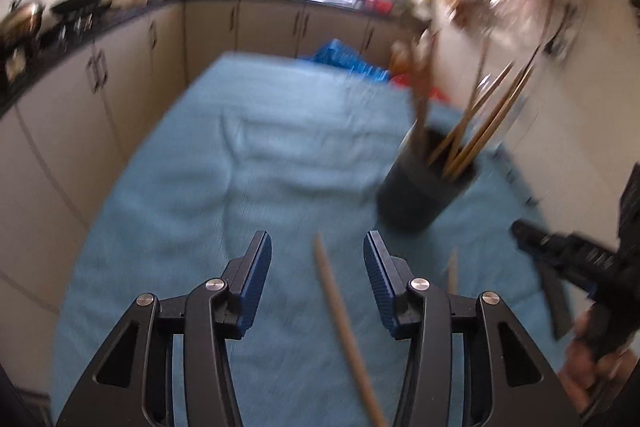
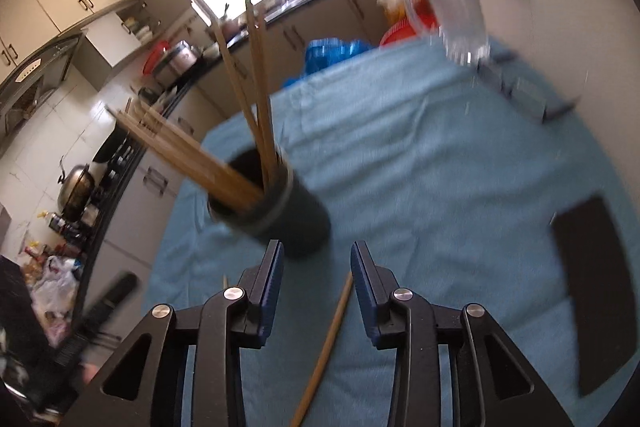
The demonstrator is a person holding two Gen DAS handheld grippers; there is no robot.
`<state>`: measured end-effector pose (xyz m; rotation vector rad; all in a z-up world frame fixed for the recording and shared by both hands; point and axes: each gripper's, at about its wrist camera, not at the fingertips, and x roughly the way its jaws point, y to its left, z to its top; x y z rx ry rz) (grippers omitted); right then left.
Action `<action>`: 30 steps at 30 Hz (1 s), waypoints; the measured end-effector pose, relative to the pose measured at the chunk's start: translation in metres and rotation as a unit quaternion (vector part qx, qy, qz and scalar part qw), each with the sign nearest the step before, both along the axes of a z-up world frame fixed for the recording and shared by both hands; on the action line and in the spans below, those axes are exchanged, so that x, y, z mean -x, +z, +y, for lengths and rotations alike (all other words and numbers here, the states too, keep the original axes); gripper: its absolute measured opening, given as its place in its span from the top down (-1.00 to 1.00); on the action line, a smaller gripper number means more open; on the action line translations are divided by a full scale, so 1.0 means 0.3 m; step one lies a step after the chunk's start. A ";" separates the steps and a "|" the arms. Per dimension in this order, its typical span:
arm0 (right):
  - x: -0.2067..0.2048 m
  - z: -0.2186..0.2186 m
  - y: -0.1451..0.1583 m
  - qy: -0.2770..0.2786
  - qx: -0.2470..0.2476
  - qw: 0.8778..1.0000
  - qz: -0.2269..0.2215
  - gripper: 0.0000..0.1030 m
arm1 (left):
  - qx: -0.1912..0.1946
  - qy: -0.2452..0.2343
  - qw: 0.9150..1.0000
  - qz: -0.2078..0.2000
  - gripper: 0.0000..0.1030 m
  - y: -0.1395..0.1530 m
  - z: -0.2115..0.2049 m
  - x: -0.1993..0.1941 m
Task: Organize utensils
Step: 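Open the left tool and move it back to the remaining chopsticks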
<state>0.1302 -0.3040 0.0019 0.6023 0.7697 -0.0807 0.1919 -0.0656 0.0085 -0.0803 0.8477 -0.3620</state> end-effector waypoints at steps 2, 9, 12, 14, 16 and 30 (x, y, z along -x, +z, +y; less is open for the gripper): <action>0.003 0.010 -0.049 0.006 -0.016 1.000 0.018 0.27 | -0.006 0.007 0.999 0.033 0.10 -0.071 0.020 0.003; -0.020 0.064 -0.165 0.020 -0.046 0.996 0.073 0.28 | -0.009 0.002 0.998 0.063 0.10 -0.120 0.052 0.042; -0.037 0.085 -0.184 0.022 -0.040 0.995 0.089 0.31 | -0.010 -0.004 0.998 0.065 0.10 -0.115 0.055 0.056; -0.044 0.092 -0.195 0.017 -0.033 0.994 0.100 0.33 | -0.010 -0.006 0.998 0.067 0.10 -0.125 0.056 0.056; -0.051 0.100 -0.198 0.016 -0.028 0.994 0.106 0.34 | -0.008 -0.009 0.997 0.070 0.10 -0.119 0.046 0.057; -0.085 0.189 -0.214 0.024 0.036 0.990 0.131 0.39 | -0.004 -0.007 0.997 0.082 0.10 -0.130 0.056 0.039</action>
